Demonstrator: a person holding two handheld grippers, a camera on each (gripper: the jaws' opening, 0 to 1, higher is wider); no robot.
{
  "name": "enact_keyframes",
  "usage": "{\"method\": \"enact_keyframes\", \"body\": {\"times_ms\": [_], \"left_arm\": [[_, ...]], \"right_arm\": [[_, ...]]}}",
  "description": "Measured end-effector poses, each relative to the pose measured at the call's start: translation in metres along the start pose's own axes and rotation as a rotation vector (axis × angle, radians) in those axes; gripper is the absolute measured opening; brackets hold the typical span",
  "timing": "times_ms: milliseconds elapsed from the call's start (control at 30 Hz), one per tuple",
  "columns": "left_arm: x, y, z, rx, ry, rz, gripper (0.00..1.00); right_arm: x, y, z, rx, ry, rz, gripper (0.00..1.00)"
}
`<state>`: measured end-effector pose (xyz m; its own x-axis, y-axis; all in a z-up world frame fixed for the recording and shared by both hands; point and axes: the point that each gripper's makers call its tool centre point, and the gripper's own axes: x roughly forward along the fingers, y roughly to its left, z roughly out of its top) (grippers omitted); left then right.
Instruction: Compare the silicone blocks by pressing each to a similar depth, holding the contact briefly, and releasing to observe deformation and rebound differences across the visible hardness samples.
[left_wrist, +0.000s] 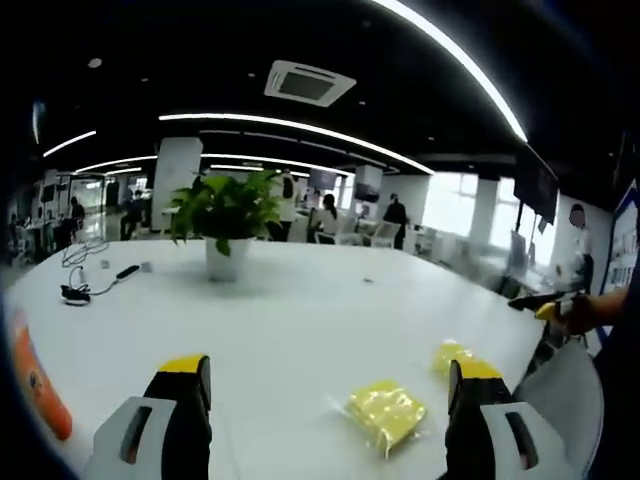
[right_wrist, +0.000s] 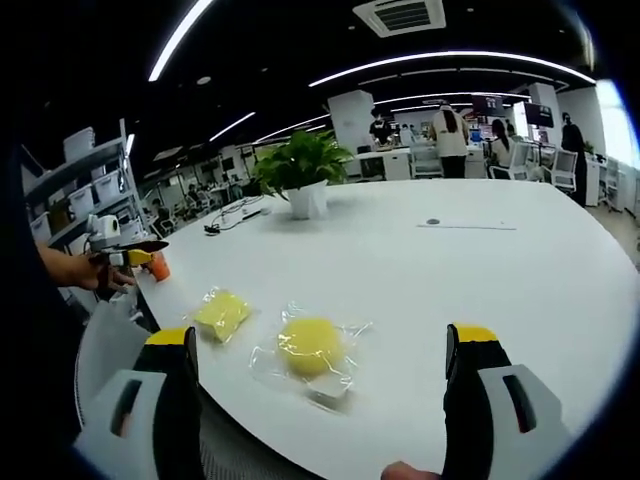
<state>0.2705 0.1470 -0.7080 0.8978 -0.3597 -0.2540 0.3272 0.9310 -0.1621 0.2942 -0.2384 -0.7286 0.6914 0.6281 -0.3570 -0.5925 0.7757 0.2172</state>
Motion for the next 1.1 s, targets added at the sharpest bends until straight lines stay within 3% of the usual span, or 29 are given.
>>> {"method": "enact_keyframes", "body": {"times_ms": [1100], "left_arm": [[0.005, 0.010, 0.004, 0.003, -0.006, 0.013, 1.00]], "right_arm": [[-0.002, -0.007, -0.004, 0.017, 0.006, -0.012, 0.97]]}}
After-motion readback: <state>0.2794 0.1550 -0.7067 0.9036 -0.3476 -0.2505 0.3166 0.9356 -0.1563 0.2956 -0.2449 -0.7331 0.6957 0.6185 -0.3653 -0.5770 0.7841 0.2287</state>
